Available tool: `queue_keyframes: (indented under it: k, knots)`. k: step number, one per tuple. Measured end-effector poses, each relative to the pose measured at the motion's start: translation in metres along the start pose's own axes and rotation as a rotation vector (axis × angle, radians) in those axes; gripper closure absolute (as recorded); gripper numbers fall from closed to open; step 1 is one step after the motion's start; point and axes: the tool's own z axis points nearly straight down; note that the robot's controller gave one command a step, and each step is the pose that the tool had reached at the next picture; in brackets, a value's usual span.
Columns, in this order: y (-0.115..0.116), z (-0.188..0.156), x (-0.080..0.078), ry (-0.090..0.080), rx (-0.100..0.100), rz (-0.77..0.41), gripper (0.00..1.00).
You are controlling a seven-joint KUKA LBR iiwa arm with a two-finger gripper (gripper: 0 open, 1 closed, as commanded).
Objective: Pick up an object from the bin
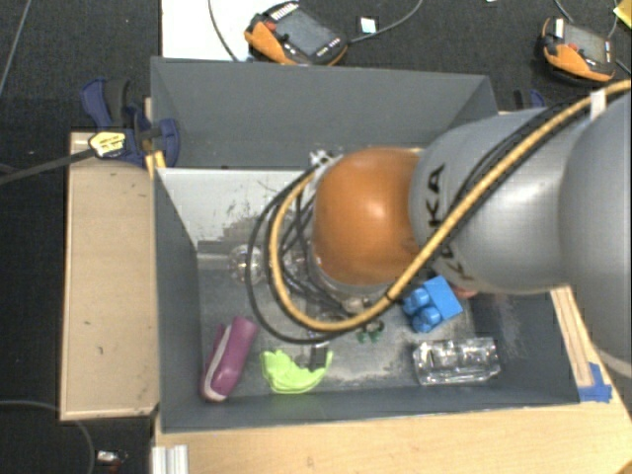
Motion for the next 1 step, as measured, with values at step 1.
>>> queue_keyframes:
  k: [1]
  knots:
    - [0.0464, 0.0558, -0.0443, -0.002, -0.002, 0.021, 0.0]
